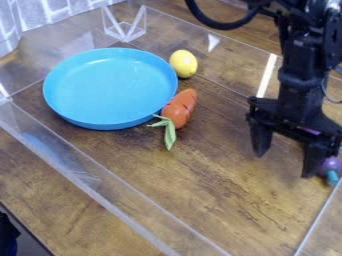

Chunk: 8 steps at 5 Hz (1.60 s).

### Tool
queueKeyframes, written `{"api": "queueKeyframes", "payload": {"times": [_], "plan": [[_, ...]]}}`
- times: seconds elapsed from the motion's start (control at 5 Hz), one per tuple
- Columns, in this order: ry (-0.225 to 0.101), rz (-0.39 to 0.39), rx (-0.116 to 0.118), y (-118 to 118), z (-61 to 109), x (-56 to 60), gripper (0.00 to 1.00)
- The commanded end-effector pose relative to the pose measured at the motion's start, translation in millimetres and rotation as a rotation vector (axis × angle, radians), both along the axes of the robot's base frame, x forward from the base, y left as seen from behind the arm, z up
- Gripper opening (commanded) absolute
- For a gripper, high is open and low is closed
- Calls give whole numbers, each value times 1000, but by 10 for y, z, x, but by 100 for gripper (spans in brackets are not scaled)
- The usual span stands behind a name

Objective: Put the purple eggplant on the blue tray

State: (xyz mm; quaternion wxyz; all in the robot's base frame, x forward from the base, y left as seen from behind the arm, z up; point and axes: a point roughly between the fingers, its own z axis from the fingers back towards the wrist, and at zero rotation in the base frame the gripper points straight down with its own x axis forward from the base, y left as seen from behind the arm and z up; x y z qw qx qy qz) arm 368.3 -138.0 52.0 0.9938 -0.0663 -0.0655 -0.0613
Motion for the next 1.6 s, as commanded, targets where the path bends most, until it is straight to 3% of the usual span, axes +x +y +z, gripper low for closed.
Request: {"api": "queueKeyframes", "payload": {"times": [0.0, 0.2, 0.4, 0.6, 1.0, 1.4], "plan": [[-109, 35, -23, -46, 504, 99, 100], [-139, 92, -19, -33, 657, 147, 100], [-156, 91, -24, 7, 716, 148, 100], [-165, 88, -28, 33, 667, 198, 100], [-155, 93, -34, -282, 330, 377, 100], [-143, 137, -34, -379, 249, 565, 100]]}}
